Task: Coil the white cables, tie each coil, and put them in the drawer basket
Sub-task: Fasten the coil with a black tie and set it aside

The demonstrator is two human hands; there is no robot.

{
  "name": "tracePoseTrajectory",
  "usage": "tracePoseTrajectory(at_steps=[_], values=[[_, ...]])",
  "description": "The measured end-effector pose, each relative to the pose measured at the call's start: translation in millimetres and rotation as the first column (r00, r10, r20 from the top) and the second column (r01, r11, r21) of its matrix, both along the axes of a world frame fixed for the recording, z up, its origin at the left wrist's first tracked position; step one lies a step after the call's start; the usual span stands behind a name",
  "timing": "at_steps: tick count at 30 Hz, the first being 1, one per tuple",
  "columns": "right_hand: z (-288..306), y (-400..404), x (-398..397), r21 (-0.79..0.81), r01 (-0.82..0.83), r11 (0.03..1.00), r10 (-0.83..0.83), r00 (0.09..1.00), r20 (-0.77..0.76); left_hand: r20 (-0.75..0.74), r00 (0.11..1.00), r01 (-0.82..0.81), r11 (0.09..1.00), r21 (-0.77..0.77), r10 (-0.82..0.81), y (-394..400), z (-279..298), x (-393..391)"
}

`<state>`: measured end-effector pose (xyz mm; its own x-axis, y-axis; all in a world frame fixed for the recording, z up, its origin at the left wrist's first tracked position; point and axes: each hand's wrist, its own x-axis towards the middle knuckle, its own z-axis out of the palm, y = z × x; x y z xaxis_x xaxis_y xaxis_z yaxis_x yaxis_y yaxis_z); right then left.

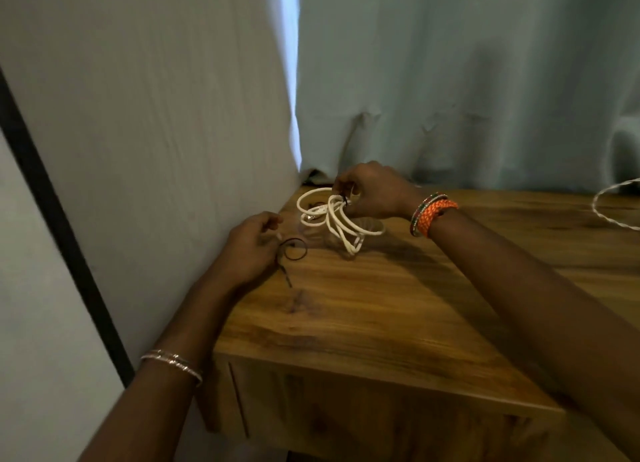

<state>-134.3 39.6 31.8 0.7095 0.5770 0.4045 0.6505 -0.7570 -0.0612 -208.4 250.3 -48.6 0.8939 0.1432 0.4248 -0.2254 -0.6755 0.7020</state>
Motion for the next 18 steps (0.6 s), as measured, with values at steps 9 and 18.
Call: tracePoseTrajectory(at_steps=[9,18], values=[[-9,19,16,-0.025,0.018,1.000,-0.018,0.999,0.030,0.123,0.992,-0.020,0.985,0.174,-0.001,0,-1,4],[-14,43,17,0.028,0.067,0.997,-0.068,0.997,0.020,0.697,0.692,-0.042,0.975,-0.220,0.187,-6,16,-15]])
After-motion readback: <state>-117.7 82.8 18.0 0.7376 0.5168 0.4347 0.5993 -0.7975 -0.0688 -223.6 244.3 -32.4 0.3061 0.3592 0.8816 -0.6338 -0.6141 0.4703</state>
